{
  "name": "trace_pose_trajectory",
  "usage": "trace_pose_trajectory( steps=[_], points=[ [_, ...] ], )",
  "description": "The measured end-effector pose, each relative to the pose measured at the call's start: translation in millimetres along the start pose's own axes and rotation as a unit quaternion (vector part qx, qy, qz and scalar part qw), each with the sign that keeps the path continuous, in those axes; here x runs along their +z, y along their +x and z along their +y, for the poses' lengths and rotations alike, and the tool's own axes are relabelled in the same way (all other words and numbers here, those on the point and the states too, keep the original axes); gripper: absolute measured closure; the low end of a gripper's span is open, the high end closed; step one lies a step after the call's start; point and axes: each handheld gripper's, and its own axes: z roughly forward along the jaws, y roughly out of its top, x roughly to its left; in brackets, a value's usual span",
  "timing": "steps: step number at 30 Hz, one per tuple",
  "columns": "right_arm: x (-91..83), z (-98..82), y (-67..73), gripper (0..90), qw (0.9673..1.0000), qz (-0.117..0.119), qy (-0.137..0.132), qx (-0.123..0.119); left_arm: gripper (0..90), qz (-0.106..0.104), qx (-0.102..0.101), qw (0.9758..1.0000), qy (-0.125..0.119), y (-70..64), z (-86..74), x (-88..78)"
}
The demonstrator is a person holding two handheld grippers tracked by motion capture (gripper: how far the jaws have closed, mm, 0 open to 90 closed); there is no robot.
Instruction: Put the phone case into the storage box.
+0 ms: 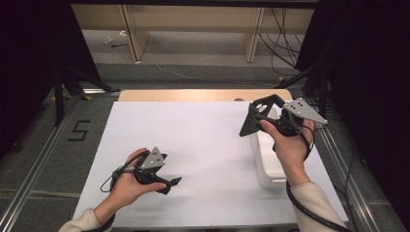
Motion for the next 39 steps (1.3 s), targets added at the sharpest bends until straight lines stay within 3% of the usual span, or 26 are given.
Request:
trace_pose_trajectory(
  steps=[39],
  points=[
    [-5.3, 0.2, -22.4, 15.0, 0.9990, -0.045, -0.003, -0.001, 7.5, 0.002, -0.006, 1.0000, -0.002, 0.9, 0.0, -0.4]
  ],
)
